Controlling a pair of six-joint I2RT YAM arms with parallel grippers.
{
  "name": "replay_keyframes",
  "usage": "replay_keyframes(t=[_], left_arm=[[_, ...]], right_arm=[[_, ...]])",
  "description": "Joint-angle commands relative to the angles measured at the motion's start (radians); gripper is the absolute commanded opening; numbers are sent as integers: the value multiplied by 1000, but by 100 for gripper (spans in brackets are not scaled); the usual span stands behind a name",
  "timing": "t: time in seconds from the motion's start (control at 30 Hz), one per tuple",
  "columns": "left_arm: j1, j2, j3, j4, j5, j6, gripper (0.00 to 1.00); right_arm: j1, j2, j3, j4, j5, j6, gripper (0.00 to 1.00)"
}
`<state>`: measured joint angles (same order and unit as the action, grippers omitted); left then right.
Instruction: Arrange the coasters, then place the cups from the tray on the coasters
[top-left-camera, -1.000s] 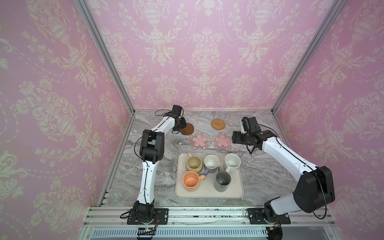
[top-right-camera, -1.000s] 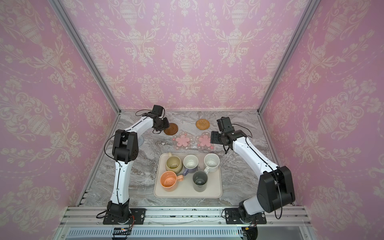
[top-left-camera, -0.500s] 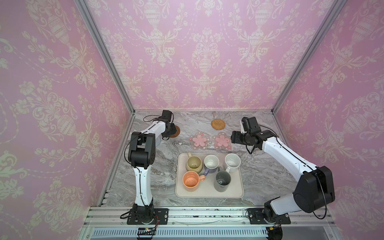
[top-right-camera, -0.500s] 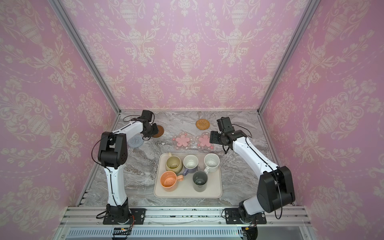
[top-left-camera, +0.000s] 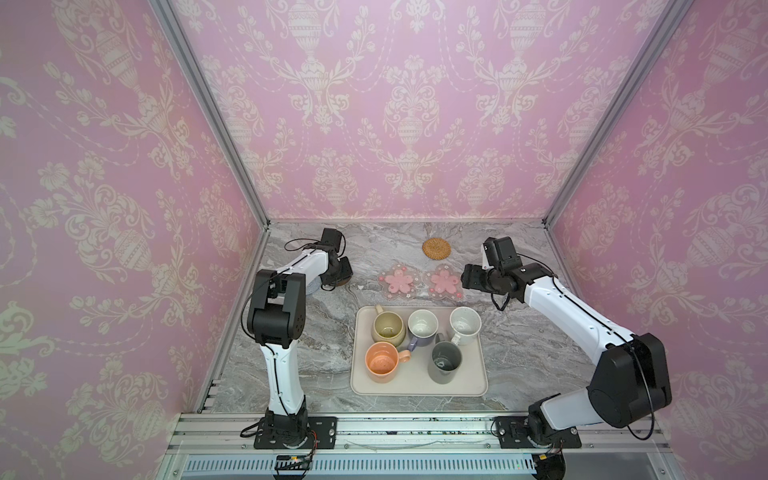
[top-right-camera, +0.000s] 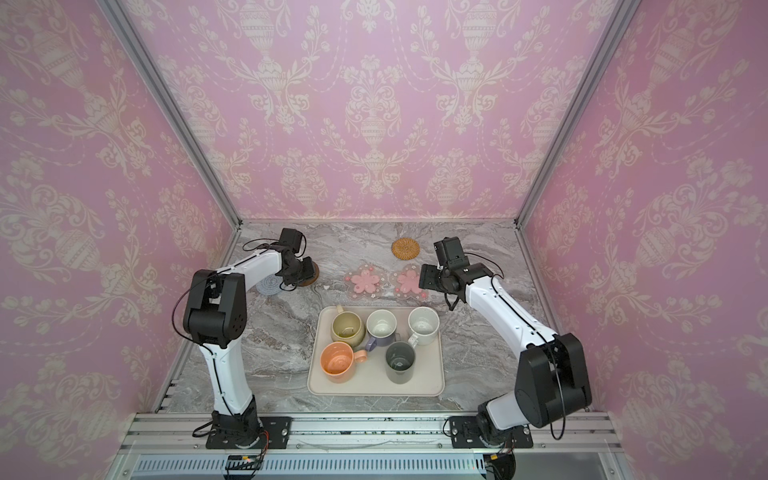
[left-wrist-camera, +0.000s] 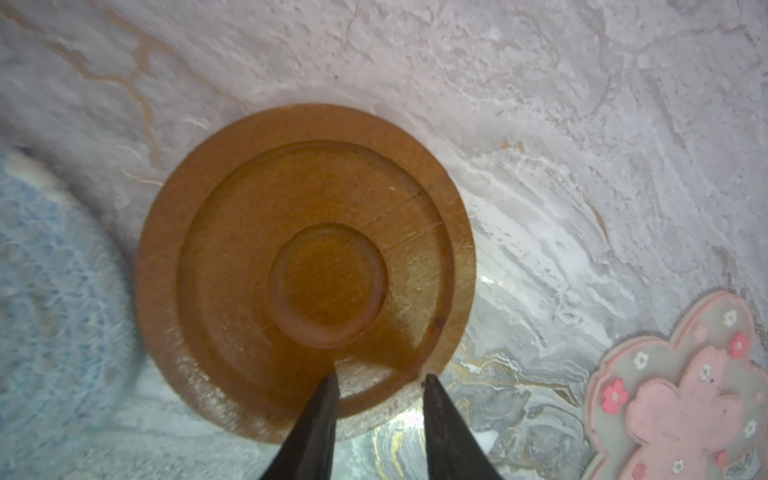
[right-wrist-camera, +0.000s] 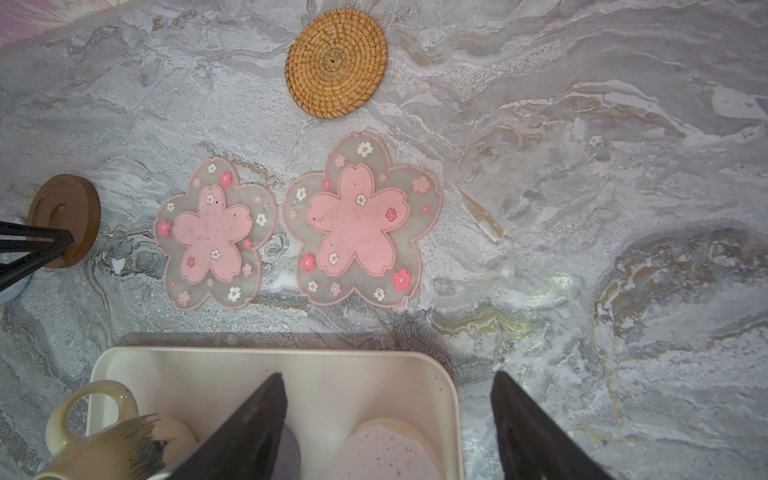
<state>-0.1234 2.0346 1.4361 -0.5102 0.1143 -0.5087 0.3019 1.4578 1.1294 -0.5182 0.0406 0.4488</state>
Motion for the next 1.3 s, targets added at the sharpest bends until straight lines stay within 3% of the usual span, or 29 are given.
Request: replay_keyframes(t=[0.0, 0.87, 1.27], left_arm=[[-30, 29, -61, -89, 91, 13, 37], [-88, 75, -83, -13, 231, -60, 37], [-88, 20, -87, -100, 170, -12, 37]], right_arm=[[8, -38, -22, 10, -5, 21, 79], [9, -49, -48, 21, -3, 27, 79], [9, -37, -46, 27, -14, 35, 79]])
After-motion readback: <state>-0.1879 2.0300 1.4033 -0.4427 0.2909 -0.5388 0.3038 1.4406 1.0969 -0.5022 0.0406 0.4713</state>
